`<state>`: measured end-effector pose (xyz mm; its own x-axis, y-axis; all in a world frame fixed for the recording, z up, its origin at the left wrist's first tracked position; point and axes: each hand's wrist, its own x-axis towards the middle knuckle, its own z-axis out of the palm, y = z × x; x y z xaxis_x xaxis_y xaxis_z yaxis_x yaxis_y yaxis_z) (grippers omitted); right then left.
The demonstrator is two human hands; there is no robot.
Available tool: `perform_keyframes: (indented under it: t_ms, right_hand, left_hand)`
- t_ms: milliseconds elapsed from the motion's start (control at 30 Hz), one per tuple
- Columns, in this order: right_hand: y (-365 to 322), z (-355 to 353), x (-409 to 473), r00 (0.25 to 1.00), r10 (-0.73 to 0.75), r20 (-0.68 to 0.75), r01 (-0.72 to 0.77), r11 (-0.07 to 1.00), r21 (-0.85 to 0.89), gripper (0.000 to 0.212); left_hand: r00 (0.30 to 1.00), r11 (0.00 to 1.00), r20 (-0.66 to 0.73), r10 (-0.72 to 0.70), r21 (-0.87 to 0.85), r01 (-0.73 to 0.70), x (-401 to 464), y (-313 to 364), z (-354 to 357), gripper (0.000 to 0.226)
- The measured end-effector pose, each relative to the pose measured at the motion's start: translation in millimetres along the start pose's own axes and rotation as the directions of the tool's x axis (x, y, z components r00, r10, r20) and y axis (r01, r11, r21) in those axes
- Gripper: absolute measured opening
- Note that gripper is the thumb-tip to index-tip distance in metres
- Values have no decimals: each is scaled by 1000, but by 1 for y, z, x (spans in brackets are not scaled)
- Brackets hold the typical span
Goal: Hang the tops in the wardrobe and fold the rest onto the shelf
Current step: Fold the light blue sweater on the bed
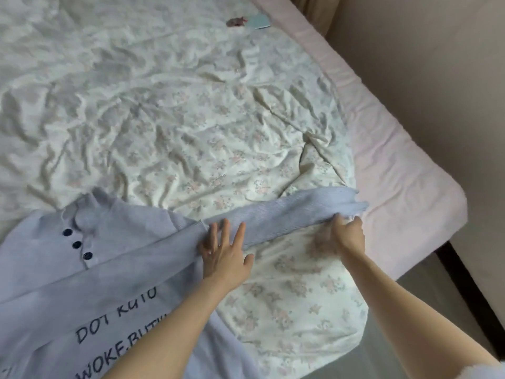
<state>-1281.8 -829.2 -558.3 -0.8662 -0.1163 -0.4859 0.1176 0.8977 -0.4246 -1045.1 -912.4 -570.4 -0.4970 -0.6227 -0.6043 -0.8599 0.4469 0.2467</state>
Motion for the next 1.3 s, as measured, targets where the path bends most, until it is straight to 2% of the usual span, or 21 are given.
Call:
perform_keyframes:
  t_ms: [67,133,233,333,367,400,433,467,533,567,600,667,733,800,867,933,1000,1067,1100,1200,1300]
  right_hand:
    - [-6,-1,16,994,89,59,-100,972,211,60]
    - [-14,-3,28,994,94,50,-106,915,388,59]
    - [-32,-5,34,993,122,5,-98,774,626,43]
    - [-57,-11,26,983,160,94,-171,585,793,17]
    - [-66,-14,18,977,146,154,-209,526,825,7]
    - [-75,-17,9,975,104,198,-223,488,844,12]
    - [-84,-18,-4,972,44,231,-223,474,852,20]
    - [-91,-18,-18,973,-47,227,-174,498,849,22]
    - [-103,-11,-56,947,-265,182,15,603,798,21]
    - [-106,-5,-76,912,-377,164,134,650,748,20]
    - [-106,3,-95,859,-484,164,251,680,689,17]
    - [-102,23,-132,735,-644,212,452,699,554,10]
    - [-92,45,-168,593,-758,272,619,645,447,16]
    - [-78,62,-198,449,-832,327,763,547,344,22]
    - [-65,79,-229,300,-893,336,903,379,202,19]
    - [-55,94,-257,191,-927,322,968,232,93,16]
    - [-48,112,-285,129,-940,317,987,153,52,17]
    - [-40,128,-304,87,-938,336,994,106,38,18]
    - [-37,135,-314,64,-932,357,996,81,33,19]
    - [-29,153,-325,76,-877,474,996,47,-71,28]
    - [-23,170,-326,214,-724,655,969,74,-235,51]
  left_hand:
    - [993,998,99,-56,-21,58,14,11,1,73]
    - [984,996,164,-76,-37,83,23,19,-2,74]
    - [975,992,202,-91,-71,107,32,18,-16,70]
    - [976,929,202,-84,-340,150,39,15,-35,55]
    - [975,864,194,-105,-468,187,40,15,-43,48]
    - [970,758,197,-140,-609,233,40,15,-51,40]
    - [959,601,225,-171,-747,283,39,15,-59,33]
    - [945,404,275,-176,-855,324,38,14,-68,29]
    - [931,18,344,-118,-937,349,31,3,-83,32]
    - [930,-103,356,-94,-932,347,26,-5,-89,35]
    - [928,-190,365,-75,-919,346,20,-16,-94,40]
    - [928,-282,372,-36,-894,347,7,-40,-100,54]
    - [930,-357,367,32,-865,353,-13,-72,-103,73]
    - [923,-406,360,138,-829,384,-33,-102,-103,88]
    - [909,-425,366,200,-804,417,-57,-136,-104,93]
    - [898,-367,394,195,-820,439,-80,-166,-103,81]
    - [909,-171,413,49,-894,415,-101,-194,-97,49]
    - [915,68,372,-157,-920,386,-118,-214,-89,30]
    - [918,132,324,-230,-924,359,-126,-224,-86,24]
    - [903,198,126,-411,-954,224,-141,-252,-79,17]
    - [830,283,-44,-556,-949,139,-154,-290,-68,11]
